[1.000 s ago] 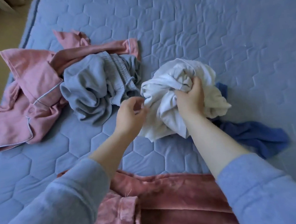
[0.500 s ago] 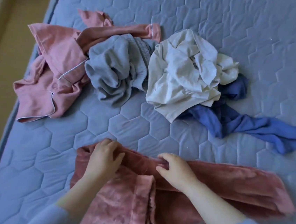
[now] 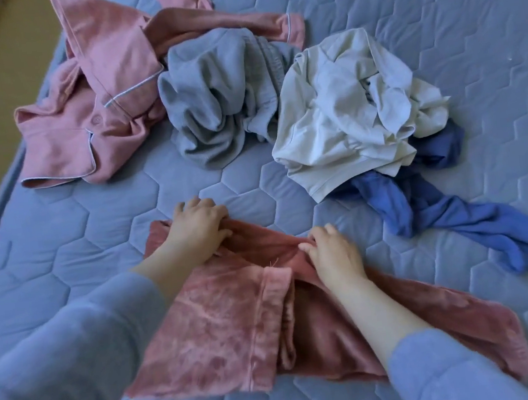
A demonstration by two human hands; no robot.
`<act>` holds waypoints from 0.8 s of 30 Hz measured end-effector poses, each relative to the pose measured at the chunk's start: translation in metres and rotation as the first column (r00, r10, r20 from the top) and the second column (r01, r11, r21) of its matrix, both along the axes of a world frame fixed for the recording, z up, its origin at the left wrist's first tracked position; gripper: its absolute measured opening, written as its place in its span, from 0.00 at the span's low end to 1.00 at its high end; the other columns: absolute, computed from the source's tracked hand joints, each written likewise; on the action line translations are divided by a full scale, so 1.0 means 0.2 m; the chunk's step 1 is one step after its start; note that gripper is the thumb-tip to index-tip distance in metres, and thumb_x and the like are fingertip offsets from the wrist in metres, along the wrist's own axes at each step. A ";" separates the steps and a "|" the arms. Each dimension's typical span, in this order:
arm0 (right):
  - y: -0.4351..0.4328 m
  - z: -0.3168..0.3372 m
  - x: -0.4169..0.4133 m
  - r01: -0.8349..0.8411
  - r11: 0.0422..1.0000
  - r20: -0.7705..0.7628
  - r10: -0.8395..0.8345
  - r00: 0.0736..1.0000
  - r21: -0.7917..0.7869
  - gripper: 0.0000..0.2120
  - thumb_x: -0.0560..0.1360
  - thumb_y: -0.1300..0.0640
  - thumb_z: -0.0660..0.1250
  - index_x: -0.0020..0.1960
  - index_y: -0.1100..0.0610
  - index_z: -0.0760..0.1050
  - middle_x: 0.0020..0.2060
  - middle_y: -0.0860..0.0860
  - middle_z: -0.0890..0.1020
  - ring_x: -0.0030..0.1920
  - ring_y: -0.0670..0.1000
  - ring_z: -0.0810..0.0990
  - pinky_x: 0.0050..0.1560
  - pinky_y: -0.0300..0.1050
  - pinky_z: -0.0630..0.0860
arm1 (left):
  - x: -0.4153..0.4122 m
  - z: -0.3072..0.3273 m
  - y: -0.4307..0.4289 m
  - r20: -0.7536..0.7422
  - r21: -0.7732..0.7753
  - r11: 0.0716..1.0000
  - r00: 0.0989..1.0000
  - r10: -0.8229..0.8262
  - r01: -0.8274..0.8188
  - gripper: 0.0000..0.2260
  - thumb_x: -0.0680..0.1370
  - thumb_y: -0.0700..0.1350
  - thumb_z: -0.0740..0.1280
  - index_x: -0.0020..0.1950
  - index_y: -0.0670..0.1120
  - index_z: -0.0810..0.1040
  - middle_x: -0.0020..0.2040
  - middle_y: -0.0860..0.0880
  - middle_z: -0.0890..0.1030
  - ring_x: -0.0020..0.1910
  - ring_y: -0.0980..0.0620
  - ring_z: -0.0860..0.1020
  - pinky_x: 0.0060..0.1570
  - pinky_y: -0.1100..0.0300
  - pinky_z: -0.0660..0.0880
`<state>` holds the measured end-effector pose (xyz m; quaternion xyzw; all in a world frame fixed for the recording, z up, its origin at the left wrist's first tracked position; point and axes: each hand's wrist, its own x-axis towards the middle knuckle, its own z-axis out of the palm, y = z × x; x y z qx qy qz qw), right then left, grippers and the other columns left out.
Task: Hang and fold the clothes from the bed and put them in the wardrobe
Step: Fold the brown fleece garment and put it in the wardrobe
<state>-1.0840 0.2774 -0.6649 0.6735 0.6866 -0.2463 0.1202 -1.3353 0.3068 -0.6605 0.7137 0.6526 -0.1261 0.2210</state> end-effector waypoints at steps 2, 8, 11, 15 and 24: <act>0.02 -0.01 -0.02 0.005 1.000 0.068 -0.006 0.998 0.026 0.16 0.79 0.45 0.61 0.60 0.55 0.73 0.58 0.54 0.74 0.60 0.57 0.74 0.59 0.51 0.68 | 0.00 -0.01 -0.05 0.037 0.049 0.993 0.994 0.102 -0.104 0.19 0.76 0.54 0.67 0.64 0.48 0.74 0.63 0.47 0.74 0.64 0.43 0.69 0.64 0.50 0.66; -0.22 0.18 -0.09 0.203 0.958 -0.350 -0.123 0.929 0.202 0.08 0.77 0.48 0.66 0.46 0.52 0.77 0.40 0.48 0.80 0.43 0.53 0.79 0.45 0.49 0.74 | -0.07 0.10 -0.28 0.230 0.331 0.888 0.940 0.252 -0.319 0.23 0.75 0.53 0.64 0.65 0.41 0.74 0.67 0.40 0.73 0.67 0.37 0.68 0.68 0.43 0.62; -0.38 0.21 -0.15 0.346 0.854 -0.439 -0.502 0.745 -0.388 0.20 0.71 0.34 0.65 0.50 0.51 0.76 0.48 0.45 0.82 0.52 0.47 0.79 0.56 0.45 0.74 | -0.17 0.09 -0.42 0.342 0.146 0.771 0.763 0.549 -0.620 0.25 0.77 0.54 0.63 0.67 0.39 0.69 0.67 0.39 0.71 0.66 0.39 0.68 0.67 0.46 0.64; -0.44 0.17 -0.29 0.439 0.689 -0.436 -0.714 0.548 -0.576 0.26 0.66 0.42 0.76 0.58 0.50 0.72 0.54 0.45 0.80 0.57 0.45 0.78 0.63 0.46 0.73 | -0.31 0.06 -0.56 0.173 -0.395 0.478 0.447 0.877 -0.785 0.29 0.69 0.68 0.68 0.56 0.45 0.73 0.53 0.44 0.79 0.51 0.43 0.76 0.49 0.51 0.71; -0.35 0.11 -0.40 0.471 0.786 -0.528 -0.618 0.583 -0.400 0.12 0.74 0.44 0.70 0.41 0.52 0.76 0.39 0.44 0.82 0.42 0.43 0.78 0.46 0.39 0.74 | -0.57 0.12 -0.53 0.259 -0.470 0.451 0.370 0.892 -0.759 0.19 0.66 0.63 0.75 0.41 0.48 0.83 0.34 0.53 0.85 0.35 0.56 0.82 0.35 0.62 0.73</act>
